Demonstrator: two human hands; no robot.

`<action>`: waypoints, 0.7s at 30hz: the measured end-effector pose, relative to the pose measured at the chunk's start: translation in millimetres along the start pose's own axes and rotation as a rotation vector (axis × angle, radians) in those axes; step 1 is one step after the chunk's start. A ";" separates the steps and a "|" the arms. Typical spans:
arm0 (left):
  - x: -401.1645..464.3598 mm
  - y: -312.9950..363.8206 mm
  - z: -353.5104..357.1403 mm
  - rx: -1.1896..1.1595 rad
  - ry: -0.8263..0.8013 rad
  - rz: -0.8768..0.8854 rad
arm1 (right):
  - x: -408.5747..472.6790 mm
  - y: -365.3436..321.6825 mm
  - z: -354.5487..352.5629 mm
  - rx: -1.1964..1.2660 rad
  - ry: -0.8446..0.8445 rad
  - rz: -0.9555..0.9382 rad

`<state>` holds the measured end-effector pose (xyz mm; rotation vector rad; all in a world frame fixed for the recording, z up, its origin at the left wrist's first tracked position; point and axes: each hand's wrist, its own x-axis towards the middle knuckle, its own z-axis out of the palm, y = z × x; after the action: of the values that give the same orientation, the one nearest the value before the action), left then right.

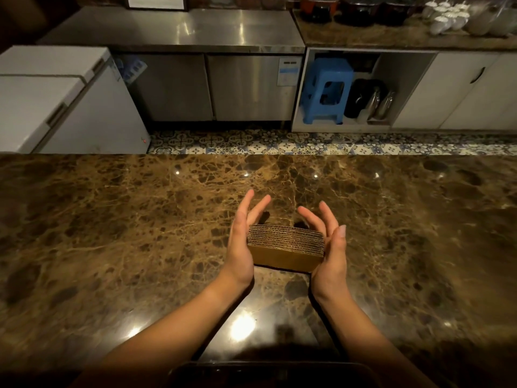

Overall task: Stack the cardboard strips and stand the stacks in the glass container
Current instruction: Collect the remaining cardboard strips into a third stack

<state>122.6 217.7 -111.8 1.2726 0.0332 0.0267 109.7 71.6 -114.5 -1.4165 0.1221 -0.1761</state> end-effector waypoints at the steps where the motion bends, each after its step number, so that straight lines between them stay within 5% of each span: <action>1: -0.9 1.3 -1.1 0.016 0.002 0.018 | -0.6 0.5 0.7 -0.021 -0.010 -0.008; 21: 4.4 -3.9 1.7 0.210 0.138 0.096 | 3.1 7.0 7.8 -0.055 -0.012 0.077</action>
<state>127.1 215.2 -115.0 1.4799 0.0960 0.1986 114.6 79.6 -120.2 -1.4652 0.1727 -0.1015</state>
